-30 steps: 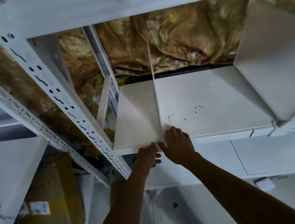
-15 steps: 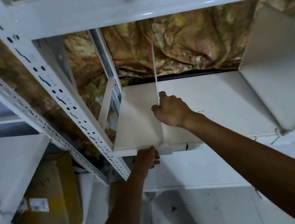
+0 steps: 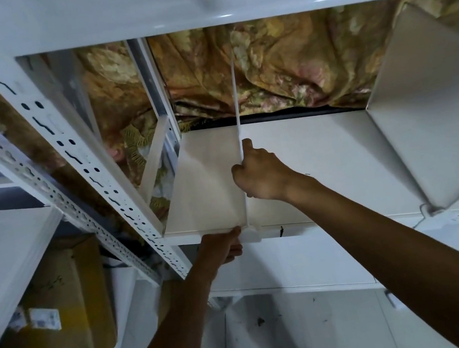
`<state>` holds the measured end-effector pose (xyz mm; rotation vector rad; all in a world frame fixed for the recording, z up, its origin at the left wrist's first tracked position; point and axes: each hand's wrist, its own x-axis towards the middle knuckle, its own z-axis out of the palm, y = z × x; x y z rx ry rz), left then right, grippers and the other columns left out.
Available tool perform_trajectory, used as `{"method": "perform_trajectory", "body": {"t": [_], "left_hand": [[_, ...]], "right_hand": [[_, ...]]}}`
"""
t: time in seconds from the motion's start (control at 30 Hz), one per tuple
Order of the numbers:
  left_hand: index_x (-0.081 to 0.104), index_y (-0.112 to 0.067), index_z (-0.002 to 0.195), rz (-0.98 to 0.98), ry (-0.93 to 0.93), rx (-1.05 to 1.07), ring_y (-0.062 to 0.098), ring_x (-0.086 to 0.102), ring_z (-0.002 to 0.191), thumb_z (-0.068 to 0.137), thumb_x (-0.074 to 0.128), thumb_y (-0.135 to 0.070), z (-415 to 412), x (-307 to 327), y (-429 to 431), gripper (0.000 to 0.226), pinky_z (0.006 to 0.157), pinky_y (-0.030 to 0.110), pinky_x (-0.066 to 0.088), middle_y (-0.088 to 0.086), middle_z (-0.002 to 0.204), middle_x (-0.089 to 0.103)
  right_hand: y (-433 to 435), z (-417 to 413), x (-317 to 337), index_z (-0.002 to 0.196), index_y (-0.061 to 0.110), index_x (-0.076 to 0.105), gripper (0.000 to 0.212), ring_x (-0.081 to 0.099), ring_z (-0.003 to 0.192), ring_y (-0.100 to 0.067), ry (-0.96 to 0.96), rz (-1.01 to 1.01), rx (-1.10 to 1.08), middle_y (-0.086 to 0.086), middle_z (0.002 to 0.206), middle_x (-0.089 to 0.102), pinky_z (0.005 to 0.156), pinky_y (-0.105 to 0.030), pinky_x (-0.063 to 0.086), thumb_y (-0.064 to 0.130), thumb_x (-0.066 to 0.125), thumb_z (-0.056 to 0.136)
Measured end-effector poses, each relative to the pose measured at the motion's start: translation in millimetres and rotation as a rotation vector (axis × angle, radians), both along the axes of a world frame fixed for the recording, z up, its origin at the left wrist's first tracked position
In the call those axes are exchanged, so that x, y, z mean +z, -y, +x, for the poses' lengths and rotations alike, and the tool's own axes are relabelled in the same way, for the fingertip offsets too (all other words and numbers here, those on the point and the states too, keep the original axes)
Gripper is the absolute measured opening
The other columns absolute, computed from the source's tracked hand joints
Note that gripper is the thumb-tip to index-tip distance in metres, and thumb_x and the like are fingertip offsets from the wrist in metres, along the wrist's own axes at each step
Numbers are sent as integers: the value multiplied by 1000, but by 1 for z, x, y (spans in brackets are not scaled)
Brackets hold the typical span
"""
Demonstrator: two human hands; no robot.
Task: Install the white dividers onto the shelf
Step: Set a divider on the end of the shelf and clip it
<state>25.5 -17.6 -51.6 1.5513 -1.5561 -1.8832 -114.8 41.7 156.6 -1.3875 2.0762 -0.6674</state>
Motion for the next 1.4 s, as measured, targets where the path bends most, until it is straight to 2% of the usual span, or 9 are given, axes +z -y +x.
{"method": "perform_trajectory", "body": {"t": [0.13, 0.2, 0.33, 0.4, 0.47, 0.6, 0.9, 1.07, 1.4], "left_hand": [[68, -4, 101, 46, -1, 8, 25, 77, 83, 83, 77, -45, -16, 1, -10, 46, 80, 39, 63, 12, 89, 78], [69, -4, 100, 40, -4, 13, 25, 77, 83, 82, 78, -45, -22, 1, -12, 46, 77, 38, 63, 12, 87, 78], [69, -4, 103, 42, -3, 5, 23, 77, 82, 80, 79, -47, -30, -1, -19, 49, 71, 34, 63, 10, 87, 79], [69, -4, 103, 36, 7, -9, 21, 77, 79, 79, 80, -48, -34, 0, -20, 51, 67, 32, 63, 8, 85, 79], [70, -2, 104, 55, 13, -10, 22, 77, 80, 80, 79, -48, -34, -1, -18, 53, 68, 33, 63, 9, 85, 79], [71, -1, 105, 68, 15, -19, 22, 77, 81, 78, 80, -49, -35, -4, -18, 56, 72, 35, 63, 10, 86, 79], [72, 2, 102, 117, 40, -53, 24, 77, 83, 78, 81, -48, -43, 1, -20, 56, 80, 39, 63, 13, 86, 78], [70, 1, 104, 112, 19, -24, 25, 77, 83, 79, 80, -47, -47, 2, -27, 55, 80, 40, 63, 13, 87, 78], [70, 1, 105, 90, 12, -28, 25, 77, 83, 80, 79, -48, -52, 4, -34, 55, 74, 36, 63, 13, 88, 78]], "right_hand": [[-10, -19, 1, 139, 6, 30, 49, 67, 93, -36, 29, 11, -45, -19, 109, 66, 86, -41, 56, 23, 42, 95], [-18, -27, 1, 141, 8, 29, 50, 68, 92, -35, 50, 8, -49, -17, 107, 66, 85, -44, 58, 24, 43, 95], [-24, -30, 1, 139, 6, 29, 48, 67, 91, -34, 34, 11, -24, -17, 106, 65, 78, -37, 54, 21, 42, 96], [-27, -35, 1, 139, 7, 29, 48, 67, 92, -34, 56, 5, -42, -17, 109, 65, 82, -39, 55, 21, 42, 96], [-29, -38, 2, 140, 6, 28, 49, 66, 92, -35, 76, 3, -44, -17, 106, 65, 83, -40, 56, 21, 42, 96], [-32, -36, 1, 141, 7, 26, 49, 65, 89, -32, 61, 0, -12, -13, 99, 64, 74, -34, 49, 21, 41, 97], [-39, -45, 2, 143, 8, 24, 52, 67, 88, -34, 61, 17, -11, -15, 104, 64, 85, -43, 56, 22, 41, 96], [-41, -51, 0, 145, 9, 23, 55, 67, 85, -34, 70, 20, -10, -15, 99, 65, 86, -46, 57, 23, 42, 95], [-47, -57, -1, 149, 11, 18, 59, 67, 90, -35, 69, 27, -6, -15, 104, 64, 88, -46, 56, 24, 42, 96]]}}
